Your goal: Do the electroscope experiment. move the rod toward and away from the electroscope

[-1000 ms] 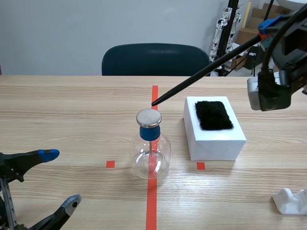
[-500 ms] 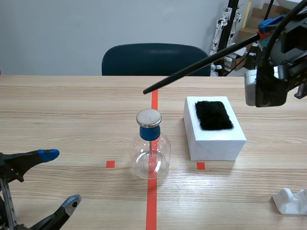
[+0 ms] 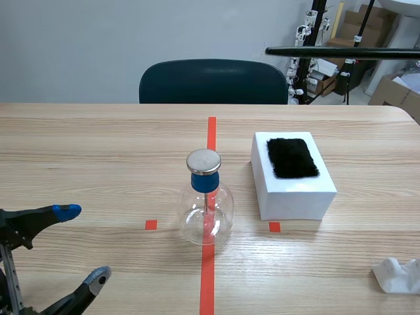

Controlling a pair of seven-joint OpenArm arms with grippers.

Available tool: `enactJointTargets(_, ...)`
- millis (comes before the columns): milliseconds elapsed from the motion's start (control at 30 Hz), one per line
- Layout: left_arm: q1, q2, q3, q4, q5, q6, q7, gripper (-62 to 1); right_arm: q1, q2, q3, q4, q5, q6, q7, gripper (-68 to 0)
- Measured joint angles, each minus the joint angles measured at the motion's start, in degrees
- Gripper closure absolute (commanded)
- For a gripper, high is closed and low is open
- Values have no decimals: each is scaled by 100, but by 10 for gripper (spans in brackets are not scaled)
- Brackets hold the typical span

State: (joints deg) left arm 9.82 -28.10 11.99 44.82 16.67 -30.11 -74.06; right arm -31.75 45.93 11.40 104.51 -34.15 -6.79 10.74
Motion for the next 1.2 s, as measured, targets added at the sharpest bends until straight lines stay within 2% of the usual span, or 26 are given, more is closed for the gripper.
enactJointTargets(100,0,0,0,0,0,0,0,-623,-428,-153,334,0,417,-48,26,2)
enactJointTargets(200,0,0,0,0,2,0,0,-623,-815,-378,529,0,535,-74,184,2)
enactJointTargets(267,0,0,0,0,0,0,0,-623,-1019,-577,599,0,586,-216,302,2)
enactJointTargets(433,0,0,0,0,0,0,0,-623,-1484,-1137,918,0,597,-468,1056,2)
enactJointTargets(700,0,0,0,0,0,0,0,-623,-2295,-1694,1228,0,833,-481,1762,2)
enactJointTargets(800,0,0,0,0,0,0,0,-623,-2352,-1801,1255,0,874,-481,1744,2)
enactJointTargets(1033,0,0,0,0,0,0,0,-623,-2337,-1797,1255,0,1150,-481,1668,2)
enactJointTargets(1200,0,0,0,0,0,0,0,-623,-2334,-1797,1255,0,1152,-481,1604,2)
